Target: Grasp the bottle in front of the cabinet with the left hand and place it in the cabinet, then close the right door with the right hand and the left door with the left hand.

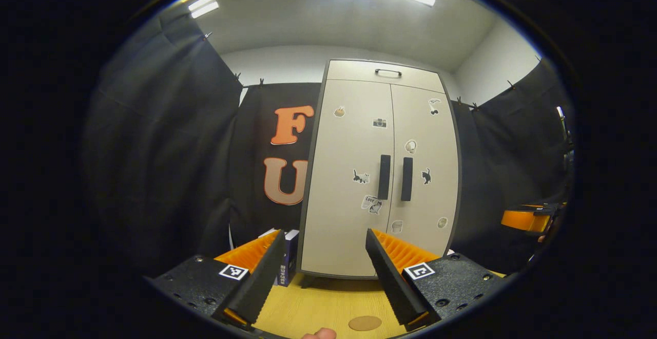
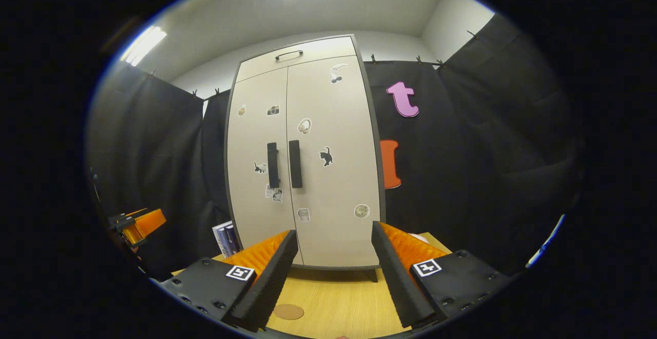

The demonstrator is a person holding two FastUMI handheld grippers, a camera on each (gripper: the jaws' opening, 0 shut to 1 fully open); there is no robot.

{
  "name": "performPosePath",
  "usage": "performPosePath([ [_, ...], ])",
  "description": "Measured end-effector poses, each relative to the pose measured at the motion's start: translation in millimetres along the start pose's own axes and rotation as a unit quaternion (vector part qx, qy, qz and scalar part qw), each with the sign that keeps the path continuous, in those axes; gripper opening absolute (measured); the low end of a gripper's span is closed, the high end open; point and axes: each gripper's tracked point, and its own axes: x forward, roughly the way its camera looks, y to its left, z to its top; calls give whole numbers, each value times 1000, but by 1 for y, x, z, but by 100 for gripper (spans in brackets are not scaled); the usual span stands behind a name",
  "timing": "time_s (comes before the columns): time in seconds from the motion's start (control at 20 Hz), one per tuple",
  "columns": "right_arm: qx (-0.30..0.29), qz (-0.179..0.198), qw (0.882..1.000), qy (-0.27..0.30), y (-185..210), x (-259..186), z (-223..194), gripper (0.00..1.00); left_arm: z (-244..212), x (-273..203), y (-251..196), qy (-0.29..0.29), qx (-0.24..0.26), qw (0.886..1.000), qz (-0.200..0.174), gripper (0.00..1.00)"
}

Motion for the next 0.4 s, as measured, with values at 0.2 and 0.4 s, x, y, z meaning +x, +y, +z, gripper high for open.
performPosePath([
  [0.2, 3, 3, 1000, 3, 2, 0, 0, 96, 0, 0, -2, 0, -5, 1000, -4, 95],
  [0.4, 3, 5, 1000, 1, 5, 1, 1, 96, 0, 0, -3, 0, -3, 1000, -4, 95],
])
